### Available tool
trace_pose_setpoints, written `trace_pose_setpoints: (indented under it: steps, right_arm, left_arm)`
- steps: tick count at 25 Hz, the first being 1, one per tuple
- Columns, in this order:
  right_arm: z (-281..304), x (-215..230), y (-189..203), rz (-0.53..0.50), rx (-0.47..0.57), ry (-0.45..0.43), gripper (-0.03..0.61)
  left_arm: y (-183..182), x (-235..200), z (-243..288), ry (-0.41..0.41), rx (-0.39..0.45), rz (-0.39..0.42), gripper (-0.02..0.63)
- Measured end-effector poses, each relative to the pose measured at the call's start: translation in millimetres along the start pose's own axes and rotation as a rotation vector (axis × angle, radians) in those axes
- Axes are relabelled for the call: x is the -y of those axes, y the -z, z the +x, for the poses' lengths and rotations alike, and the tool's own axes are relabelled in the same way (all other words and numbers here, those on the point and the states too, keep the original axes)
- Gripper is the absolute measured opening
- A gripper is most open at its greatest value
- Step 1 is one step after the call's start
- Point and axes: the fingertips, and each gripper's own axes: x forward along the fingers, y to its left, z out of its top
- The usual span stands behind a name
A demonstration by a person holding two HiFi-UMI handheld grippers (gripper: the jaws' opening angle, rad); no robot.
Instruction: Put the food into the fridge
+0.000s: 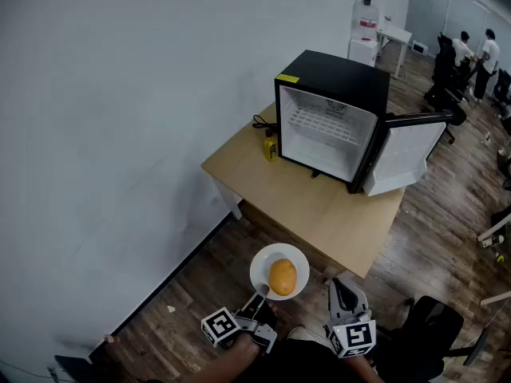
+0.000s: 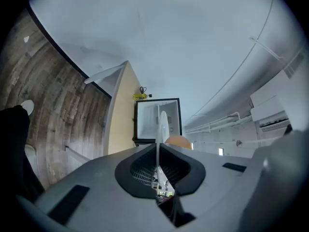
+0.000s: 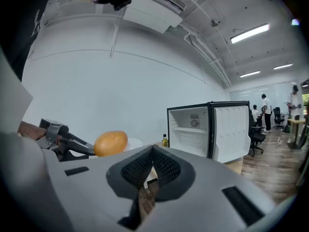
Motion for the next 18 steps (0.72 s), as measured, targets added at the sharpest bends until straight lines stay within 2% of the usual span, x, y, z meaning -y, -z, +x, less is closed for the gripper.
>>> trace_pose_setpoints:
  steps: [5, 10, 13, 18]
  right_arm:
    - [24, -9, -1, 0.012, -0.014, -0.01, 0.06]
    - [49, -27, -5, 0.005, -0.016, -0.02, 0.06]
    - [65, -39, -14, 0.008, -0.001, -0.041, 0.06]
    - [96, -54, -26, 0.0, 0.004, -0.048, 0.06]
  left_arm:
    - [-24, 4, 4, 0.012, 0.019, -0.006, 0.02]
    - [-55, -3, 0, -0.029, 0.028, 0.016, 0.02]
    - [-74, 3, 1, -0.004, 0.041, 0.003, 0.02]
    - [-106, 0, 0, -0.04, 0.049, 0.011, 0.02]
